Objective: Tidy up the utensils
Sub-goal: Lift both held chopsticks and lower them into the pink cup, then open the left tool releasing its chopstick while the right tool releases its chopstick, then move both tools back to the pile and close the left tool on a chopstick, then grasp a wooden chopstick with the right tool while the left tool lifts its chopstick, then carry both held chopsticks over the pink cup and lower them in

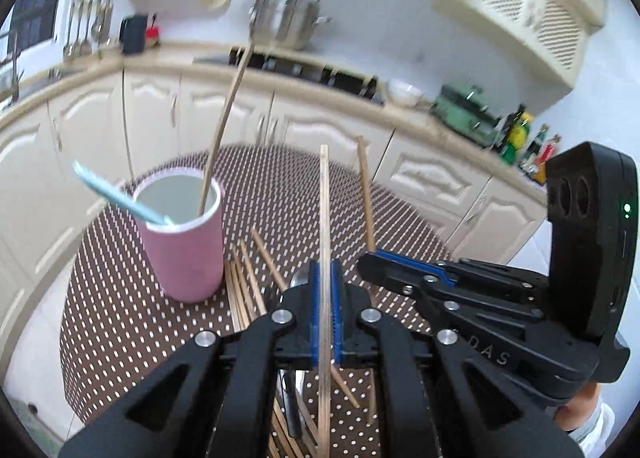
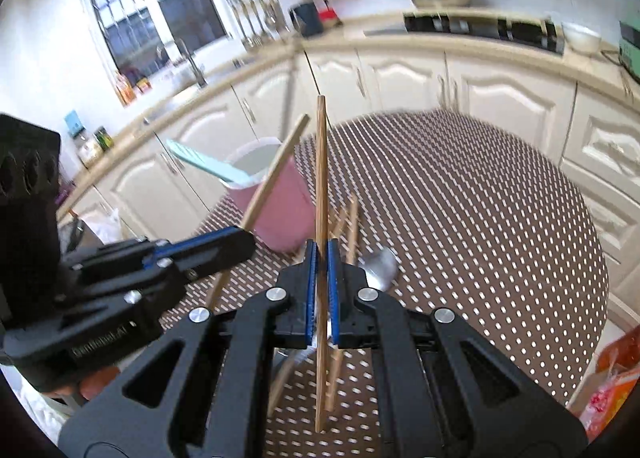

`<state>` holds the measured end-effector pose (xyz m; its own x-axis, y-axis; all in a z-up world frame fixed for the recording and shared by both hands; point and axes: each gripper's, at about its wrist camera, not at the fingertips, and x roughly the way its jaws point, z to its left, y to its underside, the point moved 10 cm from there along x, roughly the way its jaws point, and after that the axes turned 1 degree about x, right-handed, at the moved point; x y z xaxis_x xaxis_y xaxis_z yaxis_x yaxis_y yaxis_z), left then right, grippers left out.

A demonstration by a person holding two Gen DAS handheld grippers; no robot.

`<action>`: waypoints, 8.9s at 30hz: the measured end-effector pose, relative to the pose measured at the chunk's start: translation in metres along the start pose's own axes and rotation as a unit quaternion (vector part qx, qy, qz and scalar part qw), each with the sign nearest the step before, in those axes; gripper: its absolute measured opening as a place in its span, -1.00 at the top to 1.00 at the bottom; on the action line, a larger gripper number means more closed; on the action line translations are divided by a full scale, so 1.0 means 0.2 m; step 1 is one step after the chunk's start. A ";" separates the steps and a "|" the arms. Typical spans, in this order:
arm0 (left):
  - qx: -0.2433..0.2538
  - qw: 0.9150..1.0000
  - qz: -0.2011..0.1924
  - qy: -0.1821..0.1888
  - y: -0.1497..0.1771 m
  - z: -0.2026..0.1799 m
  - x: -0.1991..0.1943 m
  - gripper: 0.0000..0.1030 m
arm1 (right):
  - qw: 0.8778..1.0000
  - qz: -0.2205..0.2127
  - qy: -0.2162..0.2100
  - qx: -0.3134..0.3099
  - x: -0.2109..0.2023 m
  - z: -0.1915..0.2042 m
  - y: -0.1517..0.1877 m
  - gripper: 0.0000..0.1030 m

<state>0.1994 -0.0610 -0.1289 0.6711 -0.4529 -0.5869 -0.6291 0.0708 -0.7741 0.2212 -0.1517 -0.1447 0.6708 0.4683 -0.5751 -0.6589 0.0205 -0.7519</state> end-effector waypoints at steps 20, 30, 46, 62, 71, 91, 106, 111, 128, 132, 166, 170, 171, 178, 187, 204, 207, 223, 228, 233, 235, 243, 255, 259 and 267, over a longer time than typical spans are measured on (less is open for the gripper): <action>-0.013 0.981 -0.193 -0.016 -0.54 0.34 -0.35 0.90 | 0.991 -0.122 -0.055 0.008 -0.02 0.27 -0.50 0.88; -0.026 0.938 -0.345 -0.029 -0.75 0.46 -0.37 0.90 | 0.984 -0.178 -0.028 -0.015 0.03 0.30 -0.71 0.88; -0.021 0.902 -0.420 -0.100 -0.79 0.49 -0.15 0.90 | 0.973 -0.232 -0.013 -0.018 0.18 0.19 -0.80 0.88; -0.022 0.929 -0.353 -0.108 -0.64 0.49 0.02 0.89 | 0.980 -0.199 -0.017 -0.007 0.29 0.13 -0.64 0.88; -0.058 0.947 -0.303 -0.085 -0.55 0.54 -0.02 0.21 | 0.983 -0.185 -0.010 -0.002 0.28 0.13 -0.57 0.88; -0.052 0.961 -0.202 -0.179 -0.41 0.66 -0.21 -0.22 | 0.989 -0.148 0.011 0.003 0.30 0.21 -0.42 0.85; -0.033 0.961 -0.191 -0.197 -0.33 0.54 -0.39 -0.36 | 0.987 -0.162 0.021 0.010 0.10 0.20 -0.36 -0.15; -0.020 0.960 -0.189 -0.204 -0.31 0.47 -0.42 -0.40 | 0.985 -0.171 0.029 0.015 0.02 0.17 -0.35 -0.29; 0.030 0.990 -0.024 -0.139 -0.03 0.27 -0.10 -0.43 | 0.989 -0.095 0.088 0.064 -0.08 -0.27 -0.01 -0.43; 0.021 0.994 0.048 -0.101 0.08 0.25 0.07 -0.43 | 0.991 -0.049 0.097 0.073 -0.02 -0.37 0.10 -0.43; -0.065 0.986 0.145 -0.043 0.29 0.38 0.34 0.89 | 0.992 0.099 0.076 -0.003 0.46 -0.26 0.12 -0.42; -0.054 0.992 0.109 -0.042 0.24 0.37 0.22 0.89 | 0.989 0.120 0.078 -0.018 0.57 -0.22 0.08 -0.25; -0.048 0.993 0.101 -0.044 0.23 0.37 0.20 0.89 | 0.988 0.127 0.080 -0.018 0.60 -0.21 0.08 -0.18; -0.021 0.996 0.065 -0.058 0.17 0.37 0.09 0.89 | 0.980 0.174 0.094 -0.018 0.77 -0.24 0.12 0.35; -0.015 0.998 0.043 -0.048 0.12 0.36 0.10 0.89 | 0.986 0.141 0.087 -0.004 0.71 -0.27 0.08 0.87; -0.027 0.981 -0.190 0.010 -0.15 0.21 -0.29 0.89 | 0.992 -0.120 0.010 0.029 -0.12 -0.07 -0.29 0.88; -0.017 0.971 -0.238 -0.005 -0.23 0.20 -0.35 0.89 | 0.989 -0.148 -0.006 0.014 -0.21 0.05 -0.37 0.88; -0.029 0.929 -0.363 -0.067 -0.62 0.33 -0.37 0.88 | 0.980 -0.186 -0.031 -0.060 -0.15 0.33 -0.68 0.90; -0.041 0.917 -0.390 -0.069 -0.67 0.37 -0.37 0.88 | 0.975 -0.207 -0.035 -0.067 -0.16 0.38 -0.77 0.90; -0.035 0.905 -0.412 -0.097 -0.71 0.40 -0.33 0.88 | 0.965 -0.248 -0.027 -0.081 -0.17 0.42 -0.89 0.89; -0.036 0.902 -0.416 -0.106 -0.73 0.41 -0.32 0.88 | 0.959 -0.271 -0.014 -0.088 -0.17 0.42 -0.93 0.89; -0.020 0.900 -0.412 -0.143 -0.73 0.44 -0.20 0.88 | 0.953 -0.293 -0.020 -0.077 -0.08 0.39 -0.96 0.89; -0.025 0.903 -0.396 -0.162 -0.68 0.51 -0.07 0.88 | 0.966 -0.251 -0.023 -0.057 0.10 0.29 -0.87 0.89; -0.029 0.911 -0.379 -0.158 -0.65 0.53 -0.02 0.88 | 0.970 -0.237 -0.023 -0.055 0.14 0.28 -0.82 0.89; -0.043 0.928 -0.339 -0.149 -0.56 0.56 0.03 0.76 | 0.975 -0.217 -0.018 -0.048 0.17 0.27 -0.75 0.89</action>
<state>0.3171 0.0278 -0.0714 0.9947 -0.1008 -0.0223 -0.0438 -0.2165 -0.9753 0.3244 -0.0908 -0.0351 0.8656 0.4653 -0.1853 -0.2798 0.1424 -0.9494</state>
